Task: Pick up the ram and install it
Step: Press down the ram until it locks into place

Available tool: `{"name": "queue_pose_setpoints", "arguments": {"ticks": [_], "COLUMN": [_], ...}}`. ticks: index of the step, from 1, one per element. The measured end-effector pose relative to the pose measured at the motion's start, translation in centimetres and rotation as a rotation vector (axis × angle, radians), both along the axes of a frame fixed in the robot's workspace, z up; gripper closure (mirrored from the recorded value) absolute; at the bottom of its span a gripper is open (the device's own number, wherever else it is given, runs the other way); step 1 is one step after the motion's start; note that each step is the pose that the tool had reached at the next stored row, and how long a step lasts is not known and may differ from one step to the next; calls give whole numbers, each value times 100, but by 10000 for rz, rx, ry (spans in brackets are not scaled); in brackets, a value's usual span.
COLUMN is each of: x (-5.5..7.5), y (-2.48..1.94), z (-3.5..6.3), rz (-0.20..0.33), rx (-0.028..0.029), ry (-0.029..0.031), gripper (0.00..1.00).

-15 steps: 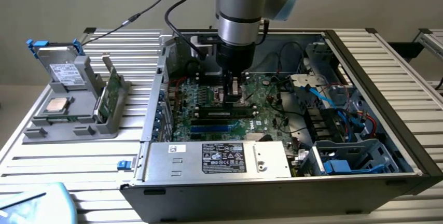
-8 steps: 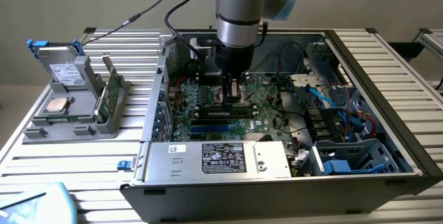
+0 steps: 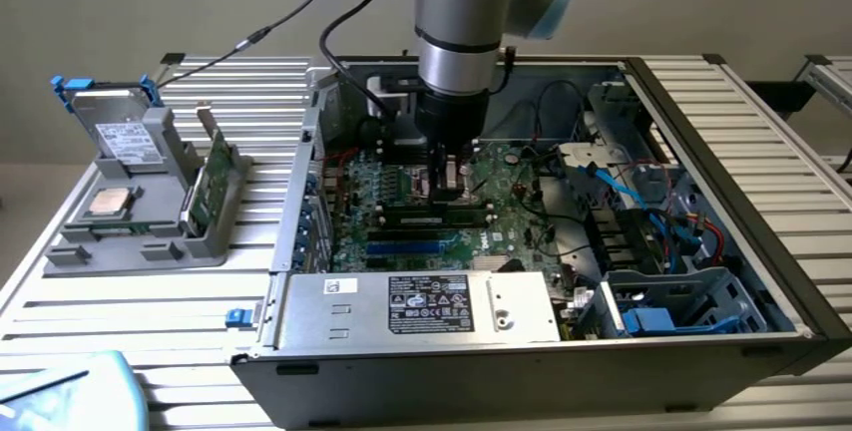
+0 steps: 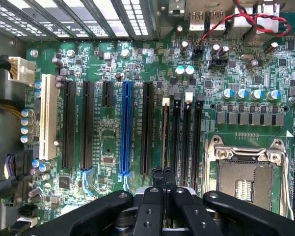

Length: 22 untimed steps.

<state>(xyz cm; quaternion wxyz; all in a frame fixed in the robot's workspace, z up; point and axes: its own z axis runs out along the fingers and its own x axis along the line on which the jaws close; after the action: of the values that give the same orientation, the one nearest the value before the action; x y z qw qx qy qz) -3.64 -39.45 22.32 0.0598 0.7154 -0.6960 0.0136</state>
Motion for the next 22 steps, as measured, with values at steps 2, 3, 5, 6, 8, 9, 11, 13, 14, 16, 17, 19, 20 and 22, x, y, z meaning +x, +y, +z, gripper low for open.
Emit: {"name": "queue_pose_setpoints", "arguments": {"ticks": [2, 3, 5, 6, 8, 9, 11, 13, 14, 16, 17, 19, 20, 22], "x": [34, 43, 54, 56, 68, 78, 88, 87, 87, 88, 88, 88, 88, 88], "y": [-4, -8, -9, -10, -13, -16, -18, -18, -18, -19, -18, -18, -18, -18], "z": [41, 73, 124, 149, 200, 229, 249, 249, 249, 250, 250, 250, 249, 249], "rz": [3, 2, 2, 2, 2, 2, 2, 1, 0, 1, 1, 1, 2, 1], "rx": [31, 19, 24, 25, 29, 30, 36, 36, 36, 34, 34, 34, 34, 34], "ry": [46, 83, 141, 171, 241, 282, 327, 331, 332, 333, 332, 333, 332, 332], "gripper": [89, 89, 89, 89, 89, 89, 89, 89, 89, 89, 89, 89, 89, 89]}}
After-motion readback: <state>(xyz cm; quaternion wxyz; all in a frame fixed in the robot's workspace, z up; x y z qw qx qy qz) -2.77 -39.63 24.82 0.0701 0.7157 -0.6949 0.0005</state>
